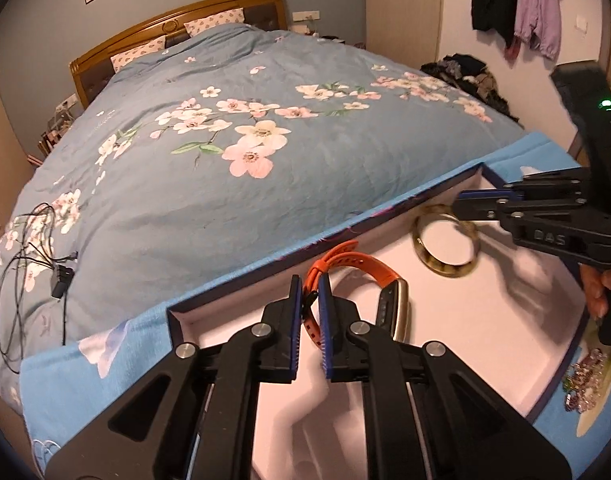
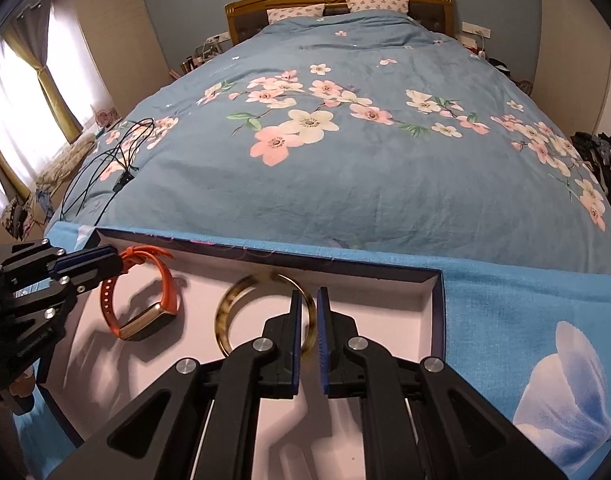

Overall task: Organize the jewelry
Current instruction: 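Carry the watch into the box with the left tool while the right tool drops the bangle beside it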

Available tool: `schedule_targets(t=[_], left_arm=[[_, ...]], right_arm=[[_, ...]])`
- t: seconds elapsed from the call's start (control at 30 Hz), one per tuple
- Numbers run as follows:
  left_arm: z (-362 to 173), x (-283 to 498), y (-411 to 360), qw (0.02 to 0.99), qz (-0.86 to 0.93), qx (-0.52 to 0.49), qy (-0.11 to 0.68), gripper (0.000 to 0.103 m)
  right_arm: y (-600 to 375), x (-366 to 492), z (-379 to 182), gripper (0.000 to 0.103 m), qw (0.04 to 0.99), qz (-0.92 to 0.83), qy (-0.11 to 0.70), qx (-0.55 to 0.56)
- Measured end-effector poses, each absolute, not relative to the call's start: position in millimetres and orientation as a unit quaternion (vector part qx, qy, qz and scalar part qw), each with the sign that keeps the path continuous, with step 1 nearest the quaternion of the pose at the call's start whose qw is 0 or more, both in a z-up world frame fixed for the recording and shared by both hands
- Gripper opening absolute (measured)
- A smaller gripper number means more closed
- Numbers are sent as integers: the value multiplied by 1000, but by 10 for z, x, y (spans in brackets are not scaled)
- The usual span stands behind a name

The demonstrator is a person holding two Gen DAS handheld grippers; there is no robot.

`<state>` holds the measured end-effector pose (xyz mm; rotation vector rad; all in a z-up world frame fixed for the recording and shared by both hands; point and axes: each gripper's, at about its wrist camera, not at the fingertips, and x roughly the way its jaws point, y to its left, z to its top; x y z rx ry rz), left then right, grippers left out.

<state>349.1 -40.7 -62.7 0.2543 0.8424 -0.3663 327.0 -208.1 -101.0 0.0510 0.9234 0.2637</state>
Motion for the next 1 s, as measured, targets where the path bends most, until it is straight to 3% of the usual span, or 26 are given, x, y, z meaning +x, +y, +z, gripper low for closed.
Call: schedule_targets(t=[0.13,0.2,0.4,0.47,0.7,0.77,1.0], left_arm=[[-636,3567,-423,892,-158,125,405,14],[-615,3548,-419,900,-136,130,393,28],[-394,3173,-351,926,-127,124,332,46],[-271,2963,-288,936,-127,110,308,59],[27,2129,-21,953,-147,66,256,72],[36,1871,28,955,-151,58,249,80],[-159,1208,27,951,-158,52,259,85]], right_arm=[[-2113,3204,-958,11,890,131,436,27],[-2125,3122,-900,28,894,140,425,27],[-2206,2628,-613,43,913,179,365,20],[-2256,2407,-509,50,920,191,342,17],[-2425,1693,-482,51,919,222,326,-2],[-2458,1511,-570,50,915,224,335,-13],[-2446,1040,-876,45,904,223,363,-45]])
